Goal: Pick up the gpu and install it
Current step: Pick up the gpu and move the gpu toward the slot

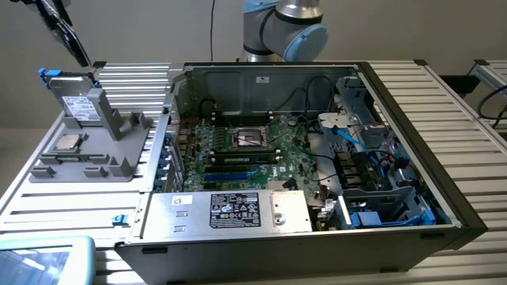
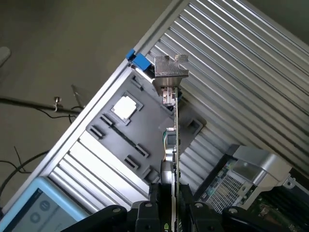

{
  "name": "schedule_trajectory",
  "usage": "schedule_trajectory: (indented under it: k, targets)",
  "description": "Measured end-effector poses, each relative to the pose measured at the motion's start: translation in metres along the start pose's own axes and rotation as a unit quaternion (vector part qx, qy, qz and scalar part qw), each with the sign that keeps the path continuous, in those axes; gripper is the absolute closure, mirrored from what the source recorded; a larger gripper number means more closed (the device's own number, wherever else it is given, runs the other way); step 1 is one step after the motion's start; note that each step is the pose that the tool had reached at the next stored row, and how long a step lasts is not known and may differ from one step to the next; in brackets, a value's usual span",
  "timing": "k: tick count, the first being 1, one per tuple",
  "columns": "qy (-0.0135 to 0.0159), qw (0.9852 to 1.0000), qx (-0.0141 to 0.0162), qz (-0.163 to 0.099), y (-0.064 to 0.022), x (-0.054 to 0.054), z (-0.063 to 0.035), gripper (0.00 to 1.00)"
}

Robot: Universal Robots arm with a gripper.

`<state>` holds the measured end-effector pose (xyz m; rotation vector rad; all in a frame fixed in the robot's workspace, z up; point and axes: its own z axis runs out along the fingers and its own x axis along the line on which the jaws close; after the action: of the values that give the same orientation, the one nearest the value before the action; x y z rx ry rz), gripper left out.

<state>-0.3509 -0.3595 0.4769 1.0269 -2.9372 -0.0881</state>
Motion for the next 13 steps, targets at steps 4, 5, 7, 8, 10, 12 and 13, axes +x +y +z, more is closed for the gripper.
schedule_trajectory:
  k: [4,5,7,8,10,12,13]
  targets:
    - [0.0023,0.9993,0.0003,-0.036,0.0,0.0,0.0,0.73]
    - [0.0029,0.999,0.0004,-0.045,0.0,0.0,0.0,0.73]
    - [0.0038,0.9981,0.0004,-0.062,0.0,-0.0001,0.0,0.73]
    - [0.0042,0.9975,0.0003,-0.07,-0.0001,-0.0002,0.0,0.73]
    - [0.0048,0.9964,0.0001,-0.085,-0.0001,-0.0002,0.0,0.73]
    - [0.0056,0.9949,0.0,-0.101,-0.0002,-0.0004,-0.0001,0.73]
    - [0.006,0.994,-0.0001,-0.109,-0.0003,-0.0004,-0.0001,0.73]
